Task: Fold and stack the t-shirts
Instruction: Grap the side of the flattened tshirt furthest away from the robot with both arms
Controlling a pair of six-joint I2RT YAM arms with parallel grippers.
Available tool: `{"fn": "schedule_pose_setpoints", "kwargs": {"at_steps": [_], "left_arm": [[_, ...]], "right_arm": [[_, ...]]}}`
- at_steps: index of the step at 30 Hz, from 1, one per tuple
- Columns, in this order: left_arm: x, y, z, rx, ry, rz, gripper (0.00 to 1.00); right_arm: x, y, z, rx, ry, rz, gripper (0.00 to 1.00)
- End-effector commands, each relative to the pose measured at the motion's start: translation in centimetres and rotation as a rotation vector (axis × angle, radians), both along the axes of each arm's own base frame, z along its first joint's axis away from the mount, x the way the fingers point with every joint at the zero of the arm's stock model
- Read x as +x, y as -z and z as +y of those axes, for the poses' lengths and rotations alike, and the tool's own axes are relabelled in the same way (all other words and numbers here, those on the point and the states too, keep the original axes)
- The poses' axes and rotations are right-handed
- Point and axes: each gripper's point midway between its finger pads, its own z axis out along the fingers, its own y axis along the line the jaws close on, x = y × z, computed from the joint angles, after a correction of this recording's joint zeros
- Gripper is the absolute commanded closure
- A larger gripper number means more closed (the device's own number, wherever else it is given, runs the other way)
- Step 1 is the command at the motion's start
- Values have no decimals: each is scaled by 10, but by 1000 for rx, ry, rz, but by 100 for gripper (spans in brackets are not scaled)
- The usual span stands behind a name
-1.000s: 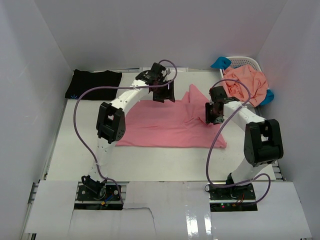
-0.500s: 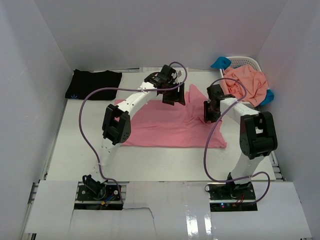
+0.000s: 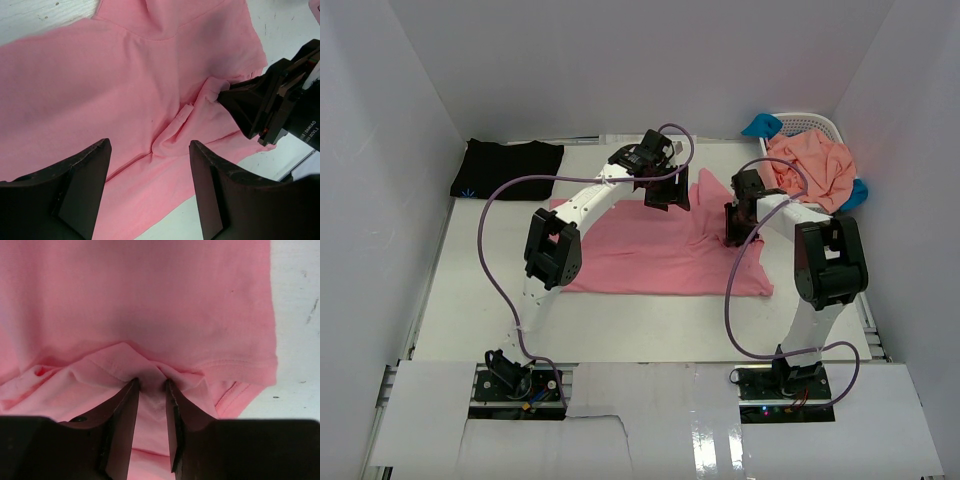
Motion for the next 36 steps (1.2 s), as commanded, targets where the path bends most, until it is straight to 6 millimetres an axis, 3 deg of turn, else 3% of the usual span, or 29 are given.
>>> {"fn": "schedule_pose_setpoints", "kwargs": {"at_steps": [1,6,12,17,20,26,36], "left_arm": [[-2,-9,-4,-14,15,-16,25],[-2,-8,-4,-13,13,-14,25],[-3,-7,-5,-17,16,-8,25],[-3,-6,-5,-16,17,-5,25],[-4,-5,-5,-12,18,-5,25],[-6,0,-3,-1,22,2,25],[-12,14,-9,-6,34,48,25]], "right_arm": [[9,5,6,42,-9,-7,67],[9,5,7,48,-15,-7,84],[20,-22,-2,-8,-7,-60,84],[33,-41,-4,-33,-10,-82,77],[36,-41,-3,-29,-14,-82,92],[48,-35,1,-20,-23,-81,92],[89,-50,3,-38,-22,-182,92]]}}
